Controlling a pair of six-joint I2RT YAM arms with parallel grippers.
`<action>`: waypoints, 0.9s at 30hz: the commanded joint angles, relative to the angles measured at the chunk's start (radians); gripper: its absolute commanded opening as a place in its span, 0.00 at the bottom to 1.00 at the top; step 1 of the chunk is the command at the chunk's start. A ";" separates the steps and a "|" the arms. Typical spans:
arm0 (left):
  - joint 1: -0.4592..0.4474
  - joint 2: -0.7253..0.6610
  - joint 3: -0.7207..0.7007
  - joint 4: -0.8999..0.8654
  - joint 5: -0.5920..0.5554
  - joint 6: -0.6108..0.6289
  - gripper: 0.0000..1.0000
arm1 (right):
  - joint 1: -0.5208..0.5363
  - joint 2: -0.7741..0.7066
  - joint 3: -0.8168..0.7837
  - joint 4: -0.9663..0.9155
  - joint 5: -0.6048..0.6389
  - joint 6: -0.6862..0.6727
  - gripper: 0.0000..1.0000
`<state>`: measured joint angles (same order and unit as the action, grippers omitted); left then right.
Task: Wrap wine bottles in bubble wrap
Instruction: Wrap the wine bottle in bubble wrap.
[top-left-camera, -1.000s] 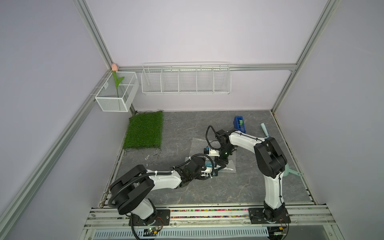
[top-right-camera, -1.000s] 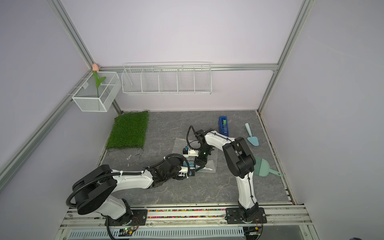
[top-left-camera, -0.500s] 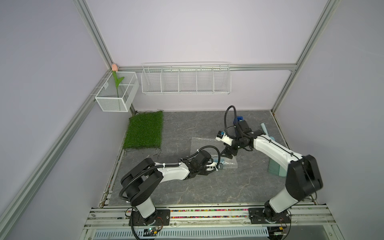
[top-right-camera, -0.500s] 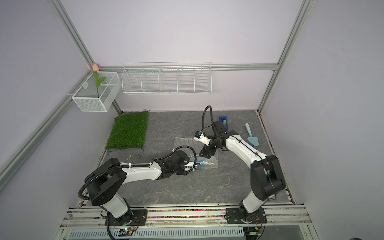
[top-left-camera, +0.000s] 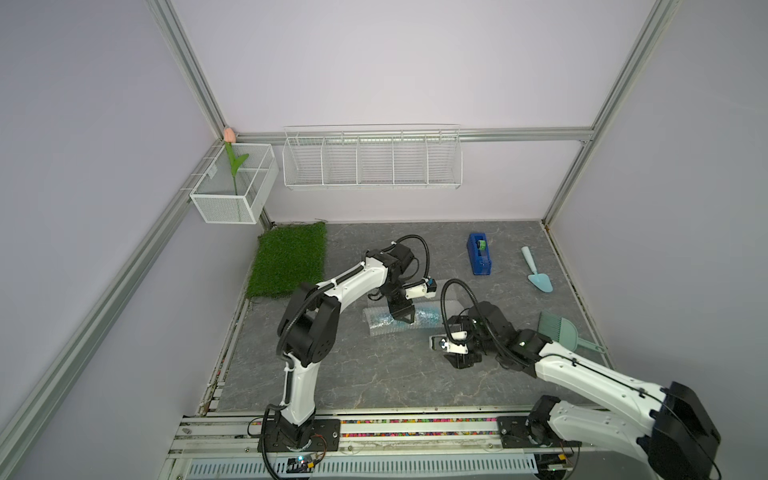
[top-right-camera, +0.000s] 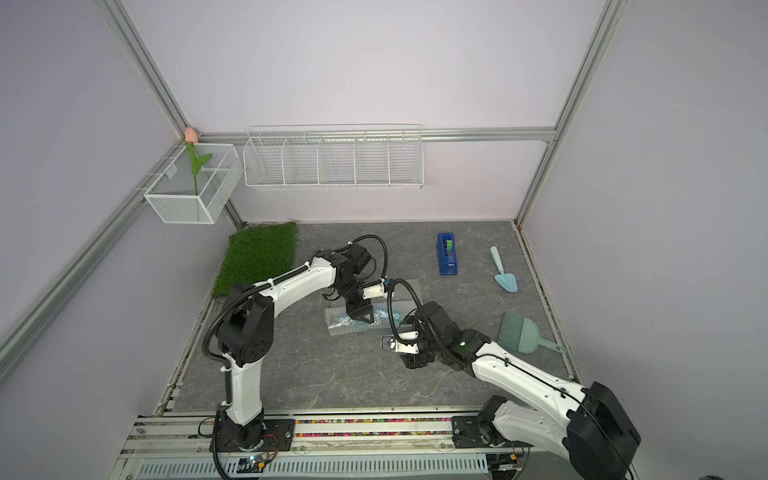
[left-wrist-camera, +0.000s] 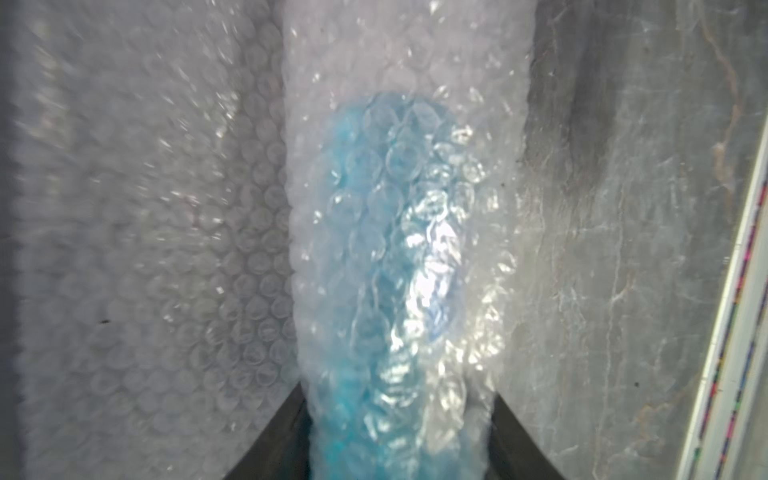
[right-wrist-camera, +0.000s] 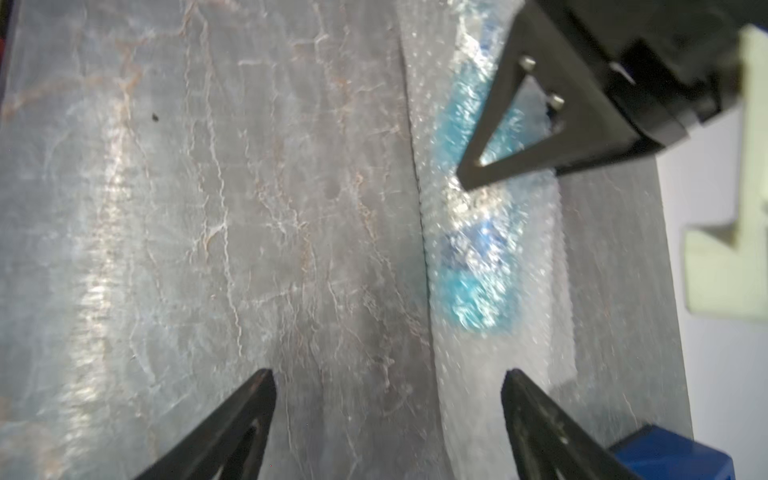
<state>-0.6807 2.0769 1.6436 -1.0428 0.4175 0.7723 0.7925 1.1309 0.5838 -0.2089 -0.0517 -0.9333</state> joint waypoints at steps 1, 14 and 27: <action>-0.006 0.061 0.057 -0.243 0.122 0.054 0.44 | 0.014 0.102 0.006 0.275 0.088 -0.108 0.88; 0.003 0.140 0.045 -0.232 0.145 0.070 0.48 | -0.020 0.458 0.147 0.431 0.068 -0.174 0.88; 0.006 0.132 0.035 -0.184 0.072 0.038 0.89 | -0.098 0.539 0.264 0.077 -0.104 -0.142 0.96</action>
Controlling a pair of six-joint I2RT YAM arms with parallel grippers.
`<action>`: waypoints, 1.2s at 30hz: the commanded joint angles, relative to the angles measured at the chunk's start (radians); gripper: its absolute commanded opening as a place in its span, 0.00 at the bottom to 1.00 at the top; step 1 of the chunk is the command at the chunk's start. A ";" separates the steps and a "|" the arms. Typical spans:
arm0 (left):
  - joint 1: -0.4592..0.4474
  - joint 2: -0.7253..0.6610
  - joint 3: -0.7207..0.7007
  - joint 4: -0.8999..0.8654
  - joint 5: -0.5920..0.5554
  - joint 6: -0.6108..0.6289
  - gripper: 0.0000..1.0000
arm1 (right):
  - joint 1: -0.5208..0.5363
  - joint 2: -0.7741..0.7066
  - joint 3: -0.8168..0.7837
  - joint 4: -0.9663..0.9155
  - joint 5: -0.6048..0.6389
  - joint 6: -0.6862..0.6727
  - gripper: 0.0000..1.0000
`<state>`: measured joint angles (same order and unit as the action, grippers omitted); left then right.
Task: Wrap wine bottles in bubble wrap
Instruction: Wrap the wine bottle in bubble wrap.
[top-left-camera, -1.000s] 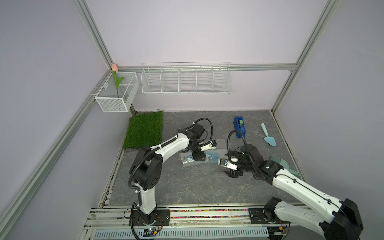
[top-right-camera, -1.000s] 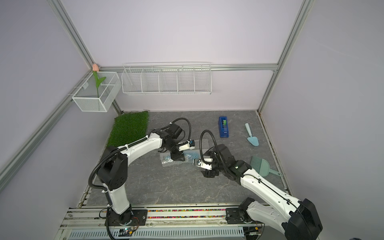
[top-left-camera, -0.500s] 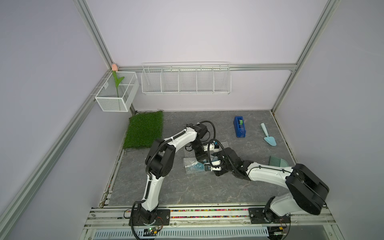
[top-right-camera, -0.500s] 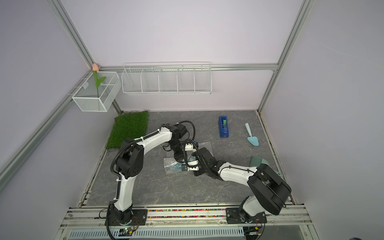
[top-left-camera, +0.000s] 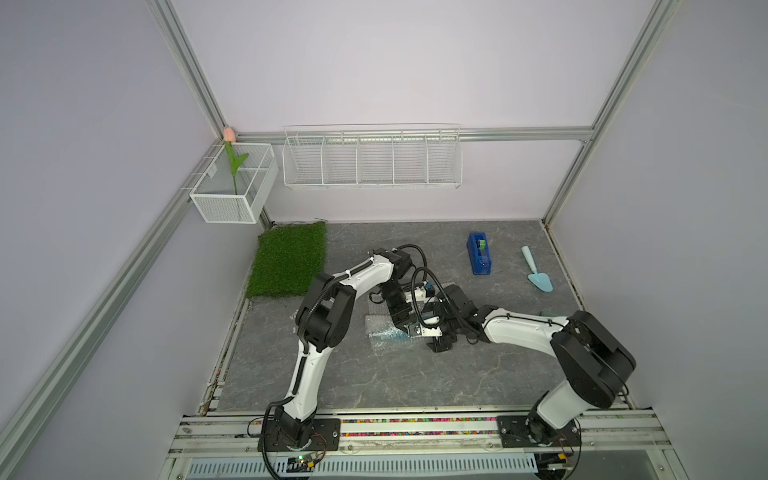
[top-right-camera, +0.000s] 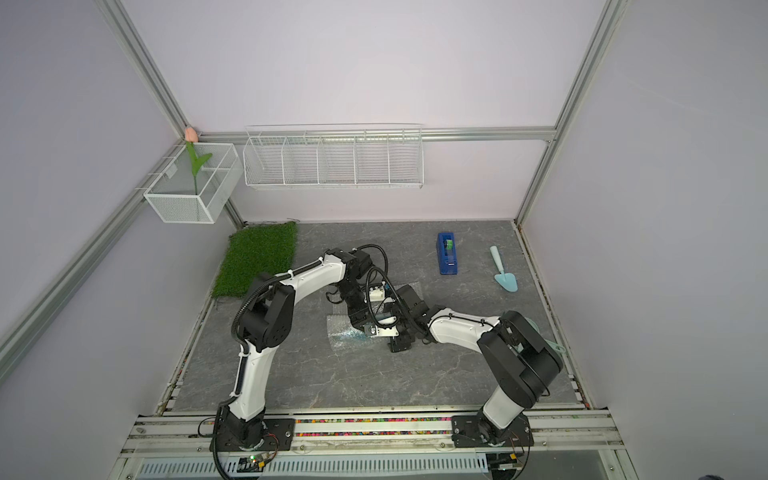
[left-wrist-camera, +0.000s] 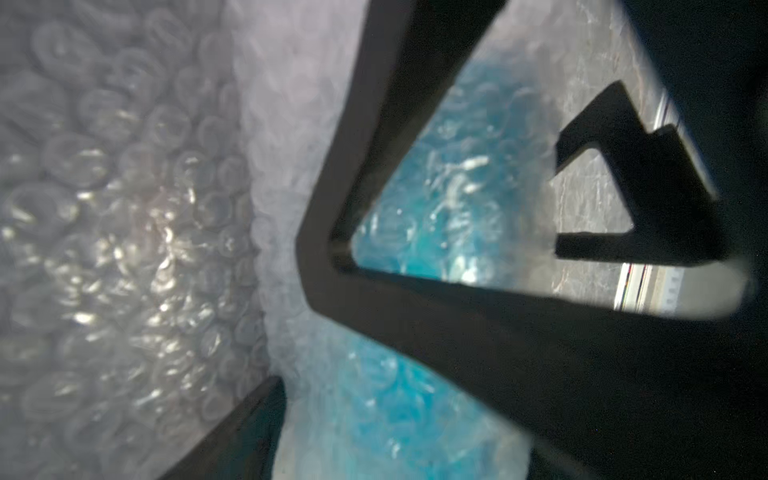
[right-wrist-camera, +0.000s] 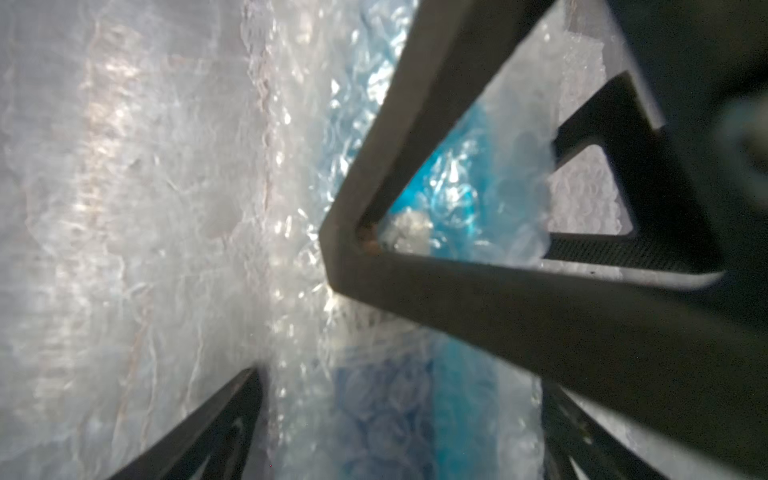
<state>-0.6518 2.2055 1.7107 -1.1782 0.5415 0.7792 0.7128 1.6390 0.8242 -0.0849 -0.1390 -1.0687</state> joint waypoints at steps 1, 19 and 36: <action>-0.023 -0.008 -0.037 -0.038 -0.060 0.024 0.92 | -0.018 0.037 0.028 -0.048 -0.022 -0.005 0.90; 0.160 -0.510 -0.262 0.231 -0.263 -0.155 0.99 | -0.057 0.183 0.239 -0.416 -0.122 0.024 0.38; -0.095 -1.276 -1.037 0.922 -0.666 0.114 0.99 | -0.161 0.425 0.620 -0.985 -0.418 0.166 0.37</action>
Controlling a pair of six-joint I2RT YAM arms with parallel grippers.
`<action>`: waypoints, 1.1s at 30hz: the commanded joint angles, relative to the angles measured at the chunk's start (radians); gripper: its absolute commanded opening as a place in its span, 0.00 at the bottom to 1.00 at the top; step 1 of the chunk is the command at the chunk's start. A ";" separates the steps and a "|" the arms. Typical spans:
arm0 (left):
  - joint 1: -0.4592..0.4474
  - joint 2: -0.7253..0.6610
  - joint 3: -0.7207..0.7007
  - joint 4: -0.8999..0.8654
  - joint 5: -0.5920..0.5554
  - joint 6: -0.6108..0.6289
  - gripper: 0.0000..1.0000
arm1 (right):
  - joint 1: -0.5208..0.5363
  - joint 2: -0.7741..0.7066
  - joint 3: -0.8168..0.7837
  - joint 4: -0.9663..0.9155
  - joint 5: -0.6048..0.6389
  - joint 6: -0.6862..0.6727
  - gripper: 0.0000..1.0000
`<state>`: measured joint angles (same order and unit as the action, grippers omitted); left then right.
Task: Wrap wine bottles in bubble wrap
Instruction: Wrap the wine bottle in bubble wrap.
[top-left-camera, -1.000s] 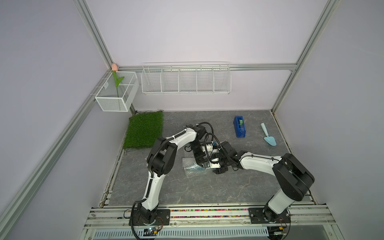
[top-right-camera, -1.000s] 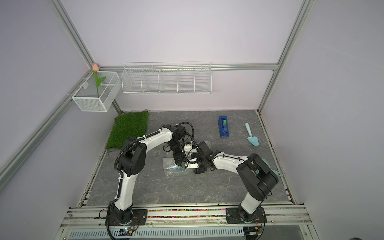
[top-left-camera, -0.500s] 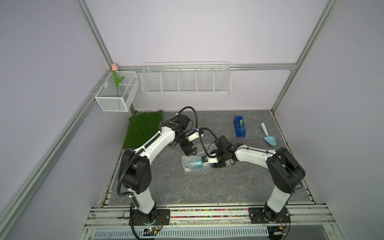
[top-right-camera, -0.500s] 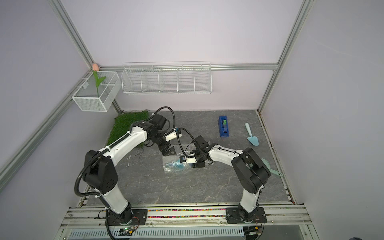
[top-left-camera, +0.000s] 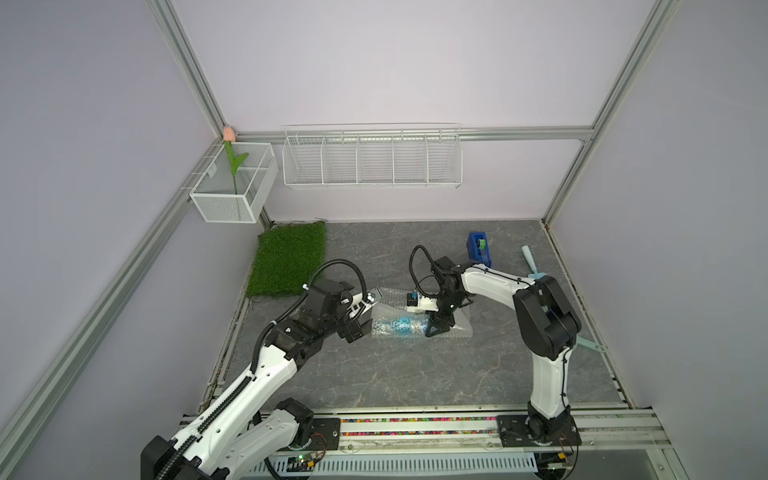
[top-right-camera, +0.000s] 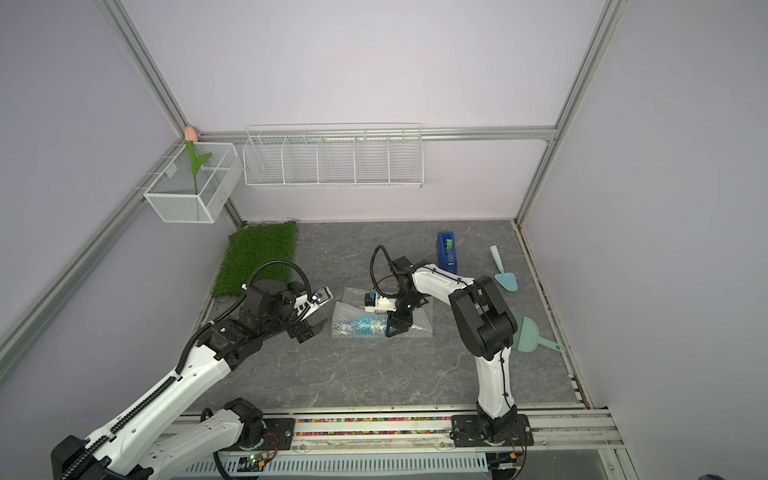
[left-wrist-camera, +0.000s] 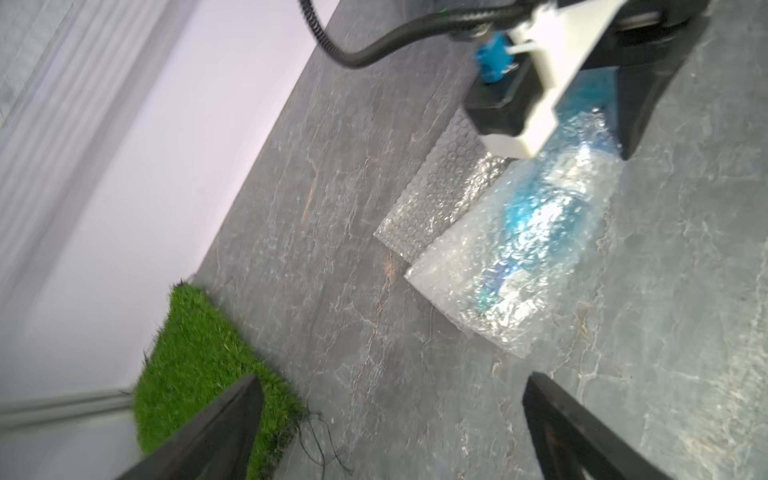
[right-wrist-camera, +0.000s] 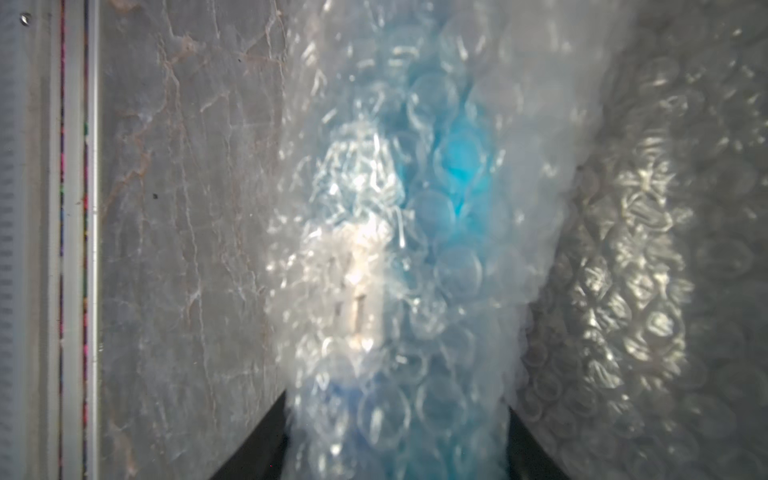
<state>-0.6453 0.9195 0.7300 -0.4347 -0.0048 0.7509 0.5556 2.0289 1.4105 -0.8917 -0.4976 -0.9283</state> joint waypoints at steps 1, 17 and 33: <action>-0.150 0.040 -0.065 0.199 -0.143 0.187 0.99 | -0.005 0.045 0.047 -0.190 -0.063 0.023 0.37; -0.320 0.708 -0.030 0.797 -0.063 0.395 0.92 | -0.030 0.119 0.130 -0.241 -0.095 0.037 0.48; -0.318 0.822 0.074 0.474 -0.060 0.271 0.49 | -0.178 -0.265 -0.096 0.228 0.005 0.338 0.88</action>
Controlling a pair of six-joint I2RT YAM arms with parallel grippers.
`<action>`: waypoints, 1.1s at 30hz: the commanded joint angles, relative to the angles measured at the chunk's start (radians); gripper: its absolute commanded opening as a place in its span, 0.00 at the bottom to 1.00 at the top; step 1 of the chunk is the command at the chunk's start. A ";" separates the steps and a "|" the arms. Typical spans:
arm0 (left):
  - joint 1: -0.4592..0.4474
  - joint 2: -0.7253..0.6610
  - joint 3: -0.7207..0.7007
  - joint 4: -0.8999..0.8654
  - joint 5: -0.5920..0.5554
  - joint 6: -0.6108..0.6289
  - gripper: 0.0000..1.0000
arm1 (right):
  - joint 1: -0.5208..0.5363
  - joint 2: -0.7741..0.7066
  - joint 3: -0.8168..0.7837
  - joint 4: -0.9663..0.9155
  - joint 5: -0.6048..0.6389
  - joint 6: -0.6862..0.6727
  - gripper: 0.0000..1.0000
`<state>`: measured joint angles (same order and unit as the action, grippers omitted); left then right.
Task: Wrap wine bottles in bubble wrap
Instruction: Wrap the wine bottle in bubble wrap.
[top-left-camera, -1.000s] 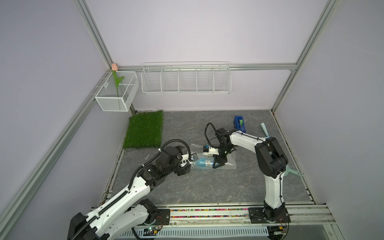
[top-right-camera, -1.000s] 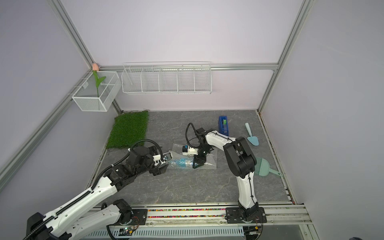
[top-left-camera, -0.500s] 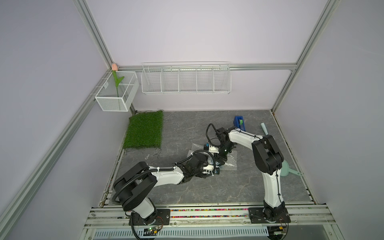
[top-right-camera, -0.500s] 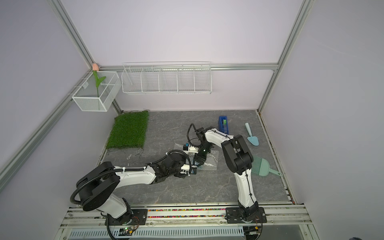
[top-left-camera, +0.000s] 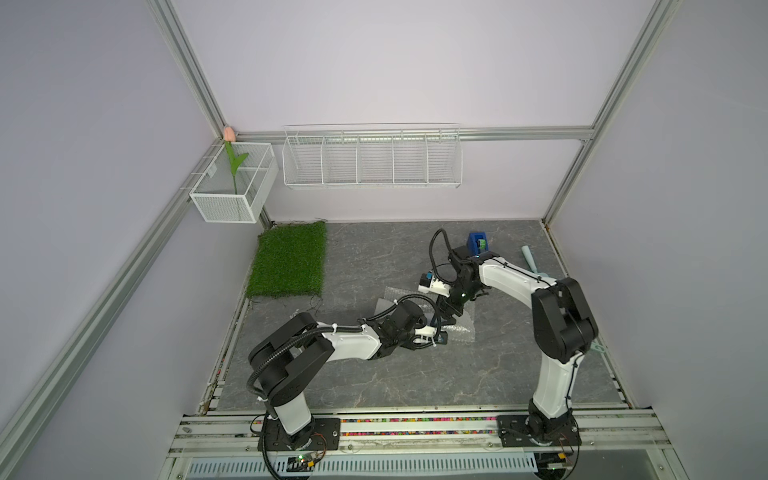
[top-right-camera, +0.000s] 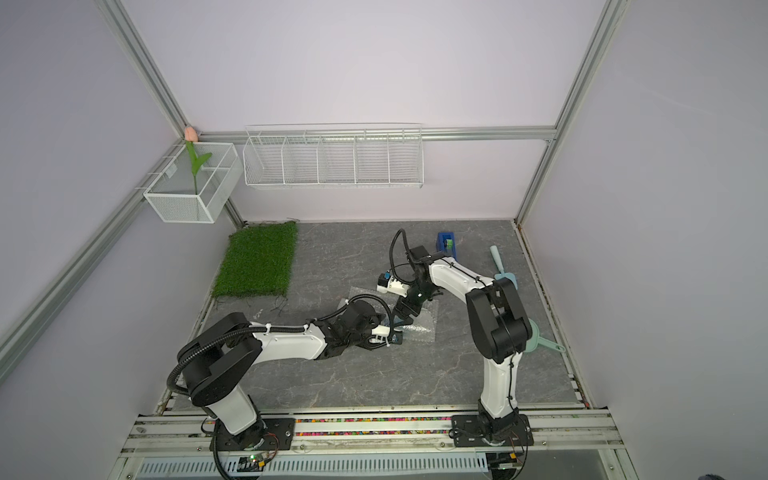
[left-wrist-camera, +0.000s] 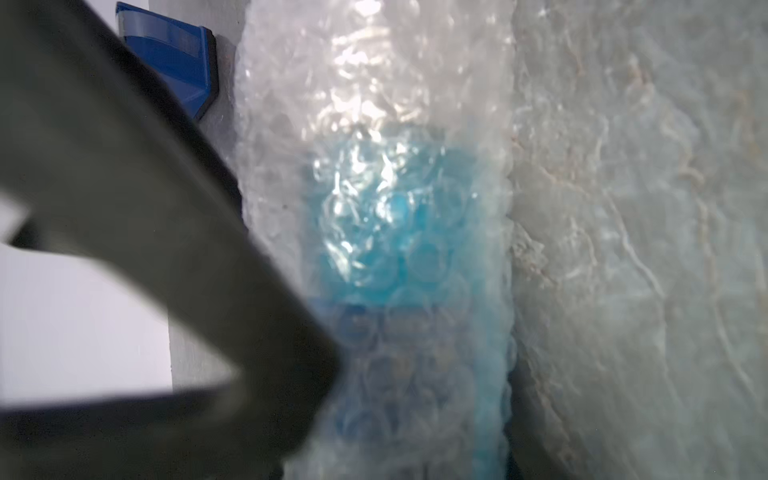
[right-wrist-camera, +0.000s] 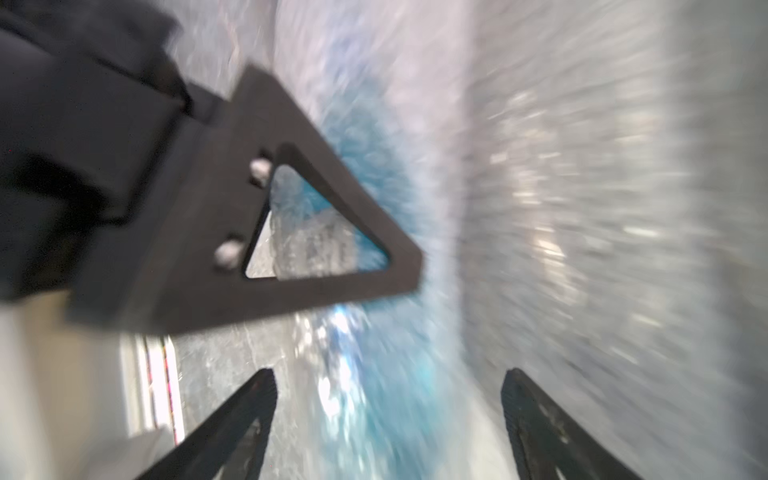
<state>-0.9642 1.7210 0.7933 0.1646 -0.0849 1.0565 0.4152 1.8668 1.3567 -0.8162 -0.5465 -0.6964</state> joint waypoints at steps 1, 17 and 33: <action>0.002 0.015 0.016 -0.154 0.025 -0.049 0.48 | -0.067 -0.149 -0.073 0.198 0.094 0.146 0.88; 0.180 0.239 0.671 -1.198 0.479 -0.252 0.49 | 0.207 -0.945 -0.802 0.725 0.489 -0.206 0.88; 0.240 0.563 0.988 -1.506 0.645 -0.166 0.51 | 0.426 -0.534 -0.801 1.067 0.653 -0.325 0.88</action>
<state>-0.7120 2.2372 1.7760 -1.2209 0.5236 0.8665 0.8597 1.2610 0.5152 0.0990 0.0937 -0.9928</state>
